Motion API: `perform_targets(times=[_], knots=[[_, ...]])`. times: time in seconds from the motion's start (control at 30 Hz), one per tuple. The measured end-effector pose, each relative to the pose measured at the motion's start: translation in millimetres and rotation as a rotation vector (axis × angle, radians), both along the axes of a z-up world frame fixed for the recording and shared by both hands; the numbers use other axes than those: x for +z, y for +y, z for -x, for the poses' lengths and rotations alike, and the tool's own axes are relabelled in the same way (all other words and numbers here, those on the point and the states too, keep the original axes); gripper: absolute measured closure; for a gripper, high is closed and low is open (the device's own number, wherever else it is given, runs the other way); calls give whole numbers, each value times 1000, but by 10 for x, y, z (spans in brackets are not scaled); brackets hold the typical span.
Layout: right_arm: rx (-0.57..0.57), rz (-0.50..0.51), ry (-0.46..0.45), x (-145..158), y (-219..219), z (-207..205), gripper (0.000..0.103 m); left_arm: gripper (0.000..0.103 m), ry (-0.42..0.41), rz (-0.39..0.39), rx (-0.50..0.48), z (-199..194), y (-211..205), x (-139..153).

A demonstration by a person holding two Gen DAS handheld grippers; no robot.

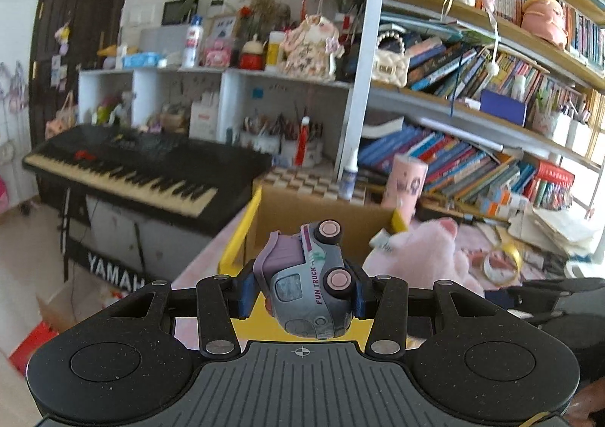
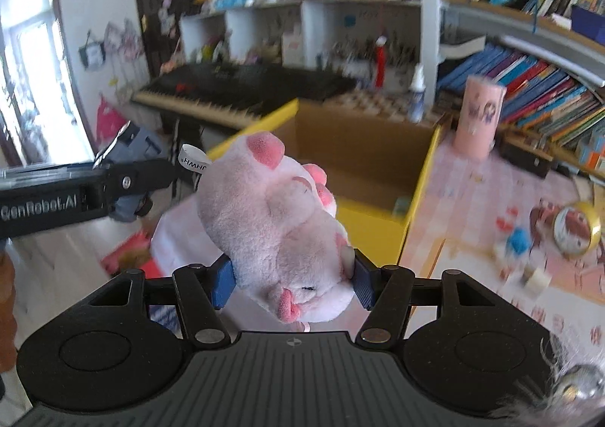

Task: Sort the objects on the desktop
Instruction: 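Lift the grey truck with the left tool while the right tool carries the pink pig toward the box, then open the left tool over the box while the right tool drops the pink pig in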

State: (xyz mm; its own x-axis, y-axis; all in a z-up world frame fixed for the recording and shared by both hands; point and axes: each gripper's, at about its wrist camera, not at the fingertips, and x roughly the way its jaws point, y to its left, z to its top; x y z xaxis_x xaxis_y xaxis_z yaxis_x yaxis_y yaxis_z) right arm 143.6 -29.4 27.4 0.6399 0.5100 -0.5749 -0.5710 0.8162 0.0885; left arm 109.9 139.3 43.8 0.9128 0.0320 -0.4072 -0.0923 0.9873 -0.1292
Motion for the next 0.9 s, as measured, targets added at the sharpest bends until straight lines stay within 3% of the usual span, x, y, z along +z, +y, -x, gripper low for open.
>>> perform_targets(times=[0.17,0.4,0.67,0.9], knots=[[-38,-50,-43,192,-59,-522,45,58,-7,-36,6,-450,-37,30],[-78,-42,-55,180,-31,-1291,45,58,67,-83,-7,-1007,-119,-190],[40,103,11,-134,337,-1940,44,57,226,-121,-67,-1504,-327,-608],[151,234,91,-424,599,-2234,44,58,325,-119,-76,-1621,-356,-815]])
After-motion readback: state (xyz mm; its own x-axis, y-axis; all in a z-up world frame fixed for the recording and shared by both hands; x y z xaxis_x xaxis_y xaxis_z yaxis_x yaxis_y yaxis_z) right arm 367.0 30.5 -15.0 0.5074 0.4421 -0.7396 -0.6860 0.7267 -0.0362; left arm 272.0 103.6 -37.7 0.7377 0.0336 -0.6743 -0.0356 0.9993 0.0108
